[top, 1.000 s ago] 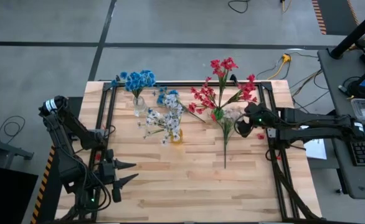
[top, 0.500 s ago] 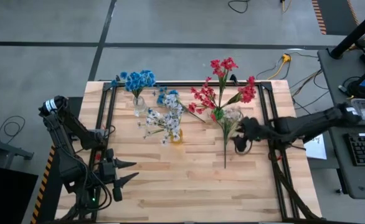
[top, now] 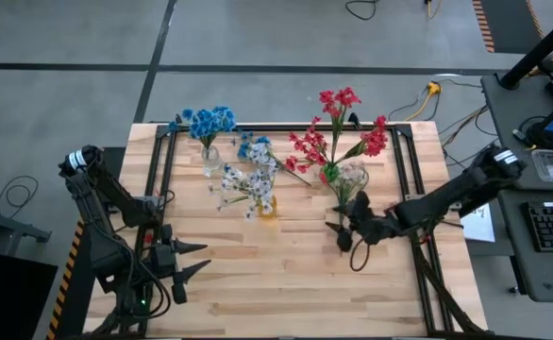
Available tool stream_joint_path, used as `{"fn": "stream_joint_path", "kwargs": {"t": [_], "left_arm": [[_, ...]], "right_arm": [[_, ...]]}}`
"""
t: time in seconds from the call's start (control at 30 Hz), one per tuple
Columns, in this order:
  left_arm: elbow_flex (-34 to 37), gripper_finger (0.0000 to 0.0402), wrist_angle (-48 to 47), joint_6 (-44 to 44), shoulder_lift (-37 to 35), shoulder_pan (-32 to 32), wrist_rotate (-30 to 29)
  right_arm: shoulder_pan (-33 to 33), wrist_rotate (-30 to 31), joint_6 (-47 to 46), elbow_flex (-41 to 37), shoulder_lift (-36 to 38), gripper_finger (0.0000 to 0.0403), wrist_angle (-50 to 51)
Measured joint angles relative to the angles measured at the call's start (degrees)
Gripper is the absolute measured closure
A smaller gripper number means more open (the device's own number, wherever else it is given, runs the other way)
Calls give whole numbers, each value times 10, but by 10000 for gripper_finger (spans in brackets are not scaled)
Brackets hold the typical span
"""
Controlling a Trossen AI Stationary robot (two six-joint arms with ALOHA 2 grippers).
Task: Sort flowers into vase by color
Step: Put the blue flowers into the transparent vase
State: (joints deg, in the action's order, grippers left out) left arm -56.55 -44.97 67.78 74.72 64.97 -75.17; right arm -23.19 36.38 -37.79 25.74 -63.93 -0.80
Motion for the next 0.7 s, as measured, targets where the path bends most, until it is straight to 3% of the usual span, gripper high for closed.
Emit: {"fn": "stream_joint_path", "kwargs": {"t": [0.17,0.33,0.5,0.7], "left_arm": [[0,235,0,-2,0,0,-9],[0,235,3,-2,9,0,-9],[0,235,4,-4,30,0,-9],[0,235,4,-15,40,0,-34]], "right_arm": [[24,40,86,0,-95,152,-165],[52,91,100,0,-178,154,-286],[68,141,97,7,-242,154,-313],[109,123,80,41,-292,155,-313]]}}
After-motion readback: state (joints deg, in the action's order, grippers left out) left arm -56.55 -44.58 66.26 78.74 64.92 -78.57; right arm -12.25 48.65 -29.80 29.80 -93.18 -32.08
